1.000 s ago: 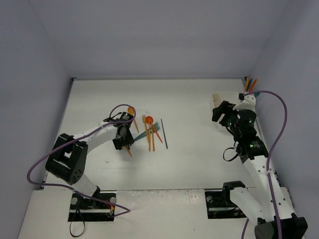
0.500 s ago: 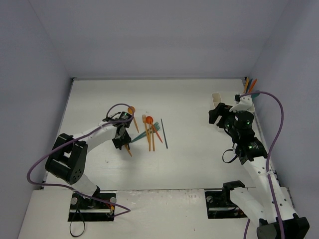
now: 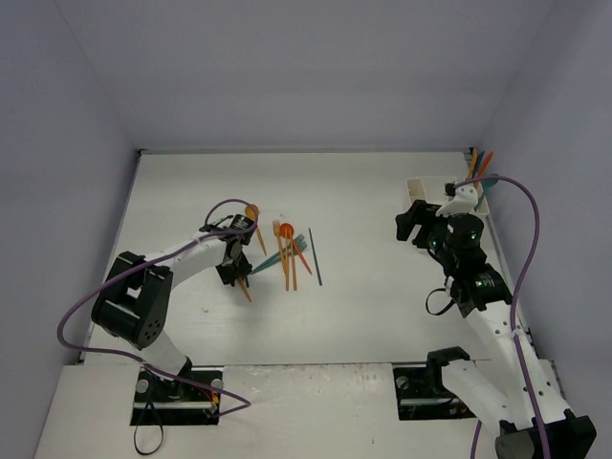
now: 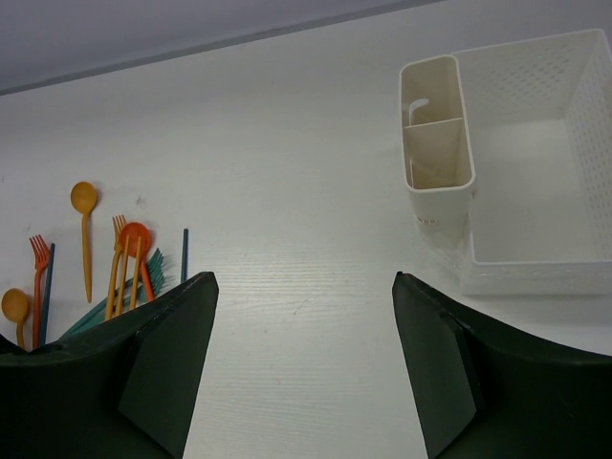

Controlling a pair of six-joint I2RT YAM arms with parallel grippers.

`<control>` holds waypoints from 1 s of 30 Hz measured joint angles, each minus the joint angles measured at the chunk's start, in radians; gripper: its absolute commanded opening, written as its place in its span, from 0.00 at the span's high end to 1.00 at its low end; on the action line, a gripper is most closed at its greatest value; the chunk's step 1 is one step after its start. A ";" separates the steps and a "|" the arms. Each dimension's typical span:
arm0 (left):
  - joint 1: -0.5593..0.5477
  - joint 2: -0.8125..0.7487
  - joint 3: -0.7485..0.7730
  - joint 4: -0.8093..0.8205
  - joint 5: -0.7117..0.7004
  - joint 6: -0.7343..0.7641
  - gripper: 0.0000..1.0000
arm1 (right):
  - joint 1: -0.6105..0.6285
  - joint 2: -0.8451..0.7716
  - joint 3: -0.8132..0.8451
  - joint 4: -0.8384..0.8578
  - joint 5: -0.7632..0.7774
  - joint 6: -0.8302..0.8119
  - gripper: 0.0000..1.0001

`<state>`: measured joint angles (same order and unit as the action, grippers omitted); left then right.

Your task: Sort the eating utensils into containers

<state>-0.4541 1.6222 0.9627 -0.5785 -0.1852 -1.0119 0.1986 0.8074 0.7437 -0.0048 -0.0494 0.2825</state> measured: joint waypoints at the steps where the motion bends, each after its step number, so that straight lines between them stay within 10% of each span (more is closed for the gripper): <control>1: 0.000 0.000 0.000 0.000 0.000 0.000 0.72 | 0.001 0.000 0.000 0.000 0.000 0.000 0.28; 21: 0.027 -0.057 -0.060 -0.020 -0.010 0.018 1.00 | 0.024 0.028 0.012 -0.006 -0.045 -0.033 0.27; 30: -0.017 -0.382 -0.005 0.022 -0.056 0.330 1.00 | 0.081 0.180 0.170 -0.014 -0.233 -0.028 0.28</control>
<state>-0.4710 1.2403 0.9580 -0.5563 -0.2411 -0.6819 0.2794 0.9873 0.9139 -0.0190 -0.2821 0.2545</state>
